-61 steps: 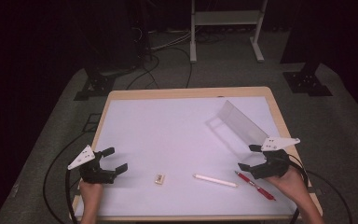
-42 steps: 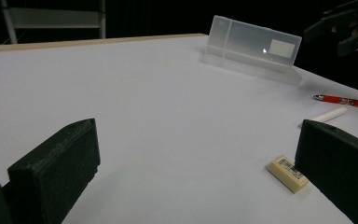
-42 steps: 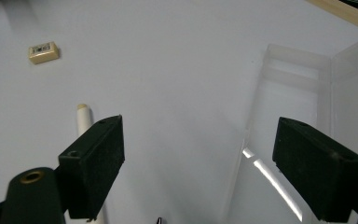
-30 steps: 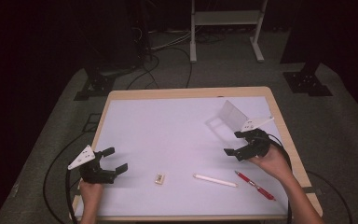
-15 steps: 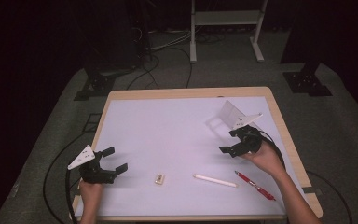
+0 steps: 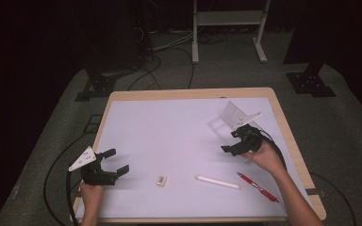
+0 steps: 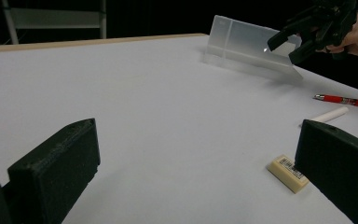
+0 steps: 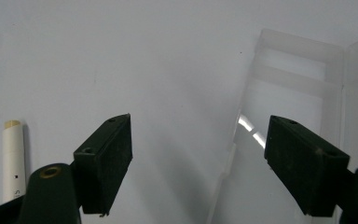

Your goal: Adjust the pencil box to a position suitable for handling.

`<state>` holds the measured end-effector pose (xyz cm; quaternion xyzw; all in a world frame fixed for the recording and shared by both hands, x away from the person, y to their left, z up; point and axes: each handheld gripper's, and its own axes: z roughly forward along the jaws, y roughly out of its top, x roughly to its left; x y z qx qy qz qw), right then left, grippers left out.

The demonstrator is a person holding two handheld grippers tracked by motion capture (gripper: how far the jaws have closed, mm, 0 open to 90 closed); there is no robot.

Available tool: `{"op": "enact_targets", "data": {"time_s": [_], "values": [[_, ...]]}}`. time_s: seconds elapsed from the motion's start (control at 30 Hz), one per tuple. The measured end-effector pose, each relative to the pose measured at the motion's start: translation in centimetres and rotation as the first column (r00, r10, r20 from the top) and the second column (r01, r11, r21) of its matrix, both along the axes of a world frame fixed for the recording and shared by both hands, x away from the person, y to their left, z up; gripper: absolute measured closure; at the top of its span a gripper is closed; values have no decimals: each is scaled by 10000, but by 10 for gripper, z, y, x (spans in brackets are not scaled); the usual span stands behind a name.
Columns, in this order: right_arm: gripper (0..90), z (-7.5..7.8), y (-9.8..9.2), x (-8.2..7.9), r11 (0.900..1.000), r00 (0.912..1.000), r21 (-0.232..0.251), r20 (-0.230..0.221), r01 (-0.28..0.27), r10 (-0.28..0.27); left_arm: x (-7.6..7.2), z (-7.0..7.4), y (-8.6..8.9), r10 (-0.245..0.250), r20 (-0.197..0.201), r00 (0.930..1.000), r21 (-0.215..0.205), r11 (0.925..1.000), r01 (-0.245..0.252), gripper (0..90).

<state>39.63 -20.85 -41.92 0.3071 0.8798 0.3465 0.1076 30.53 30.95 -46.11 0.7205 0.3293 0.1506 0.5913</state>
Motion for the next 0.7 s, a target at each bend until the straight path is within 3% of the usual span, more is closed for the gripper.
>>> {"op": "enact_targets", "data": {"time_s": [0.7], "values": [[293,-10,-1,12,9999,9996,-135,-246,106,-110,0,0,1,18,-64,10000,-19,10000,-18,0]]}}
